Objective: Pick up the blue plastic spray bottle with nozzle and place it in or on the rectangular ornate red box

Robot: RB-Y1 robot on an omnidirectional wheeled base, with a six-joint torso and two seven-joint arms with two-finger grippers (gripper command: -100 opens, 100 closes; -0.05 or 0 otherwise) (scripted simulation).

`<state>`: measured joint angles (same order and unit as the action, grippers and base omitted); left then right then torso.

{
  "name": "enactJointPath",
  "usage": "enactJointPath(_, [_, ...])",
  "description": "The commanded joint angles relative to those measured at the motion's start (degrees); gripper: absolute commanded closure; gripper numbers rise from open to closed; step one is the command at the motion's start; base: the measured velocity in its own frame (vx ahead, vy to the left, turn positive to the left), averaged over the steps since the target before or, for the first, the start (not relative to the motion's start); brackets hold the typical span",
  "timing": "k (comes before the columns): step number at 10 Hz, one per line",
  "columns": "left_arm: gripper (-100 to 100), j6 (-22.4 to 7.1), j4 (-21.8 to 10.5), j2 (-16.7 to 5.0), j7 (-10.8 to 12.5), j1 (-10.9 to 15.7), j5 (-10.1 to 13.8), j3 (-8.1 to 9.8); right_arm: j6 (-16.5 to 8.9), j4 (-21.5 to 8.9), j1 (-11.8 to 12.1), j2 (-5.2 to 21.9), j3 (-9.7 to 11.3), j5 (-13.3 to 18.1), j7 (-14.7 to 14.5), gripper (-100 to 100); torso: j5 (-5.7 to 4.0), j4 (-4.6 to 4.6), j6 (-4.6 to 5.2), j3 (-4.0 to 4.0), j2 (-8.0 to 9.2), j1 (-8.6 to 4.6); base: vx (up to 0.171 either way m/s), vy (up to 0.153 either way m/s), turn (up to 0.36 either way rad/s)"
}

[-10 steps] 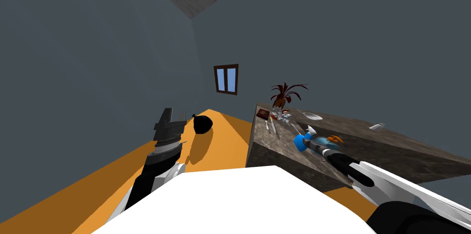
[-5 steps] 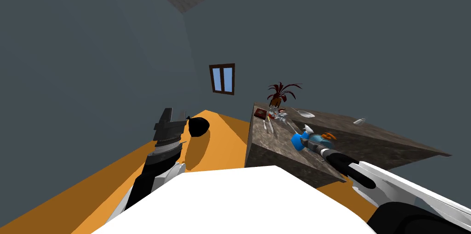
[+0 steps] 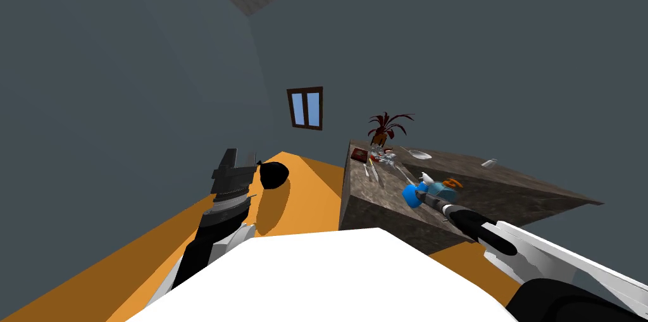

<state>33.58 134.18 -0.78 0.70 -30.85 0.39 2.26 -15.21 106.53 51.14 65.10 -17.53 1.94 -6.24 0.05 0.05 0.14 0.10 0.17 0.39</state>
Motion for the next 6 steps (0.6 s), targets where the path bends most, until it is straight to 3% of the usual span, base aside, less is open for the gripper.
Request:
enactJointPath(1, [0,0.00,0.00,0.00,0.00,0.00,0.00,0.00,-1.26,0.54,0.44,0.28,-0.44,-1.91,-0.14,100,0.00,0.00,0.00,0.00,0.00,0.00,0.008,0.067,-0.031])
enactJointPath(6, [0,0.00,0.00,0.00,0.00,0.00,0.00,0.00,-4.65,2.39,1.70,1.61,-1.99,-7.52,-0.54,100,0.00,-0.02,-0.01,-0.10,-0.19,0.07,0.032,0.098,-0.017])
